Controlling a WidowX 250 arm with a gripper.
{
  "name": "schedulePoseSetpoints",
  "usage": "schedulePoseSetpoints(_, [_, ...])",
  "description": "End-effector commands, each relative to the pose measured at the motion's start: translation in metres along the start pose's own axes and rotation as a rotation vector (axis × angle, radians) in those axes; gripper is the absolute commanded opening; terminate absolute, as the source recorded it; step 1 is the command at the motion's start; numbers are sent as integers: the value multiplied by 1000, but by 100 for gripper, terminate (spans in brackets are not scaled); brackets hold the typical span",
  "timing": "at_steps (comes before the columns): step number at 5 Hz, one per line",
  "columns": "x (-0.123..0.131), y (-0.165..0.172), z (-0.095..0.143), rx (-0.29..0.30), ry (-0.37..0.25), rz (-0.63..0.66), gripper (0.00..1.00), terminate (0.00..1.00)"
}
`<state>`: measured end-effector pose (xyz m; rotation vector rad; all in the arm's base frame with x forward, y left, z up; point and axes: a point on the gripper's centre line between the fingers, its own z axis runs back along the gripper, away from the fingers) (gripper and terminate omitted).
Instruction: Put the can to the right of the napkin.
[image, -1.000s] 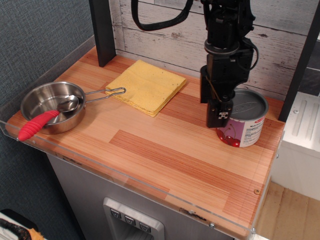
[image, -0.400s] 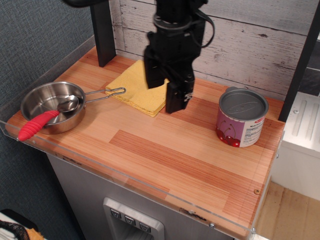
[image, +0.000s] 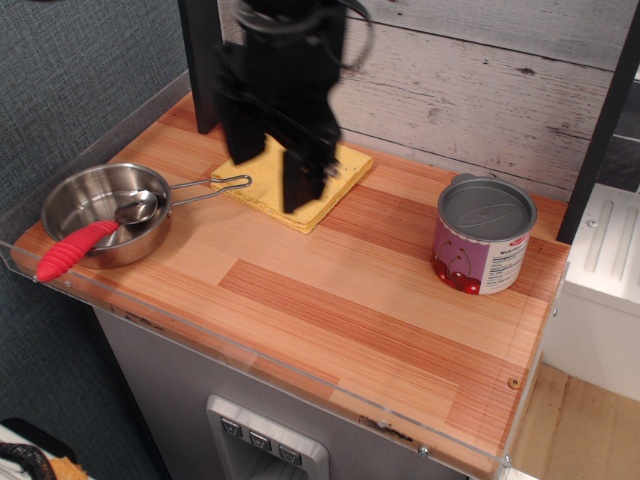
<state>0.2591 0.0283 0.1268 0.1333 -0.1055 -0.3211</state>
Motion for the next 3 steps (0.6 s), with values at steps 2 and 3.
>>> schedulePoseSetpoints(2, [-12, 35, 30, 7, -69, 96, 100, 0])
schedulePoseSetpoints(3, [-12, 35, 30, 7, -69, 96, 100, 100])
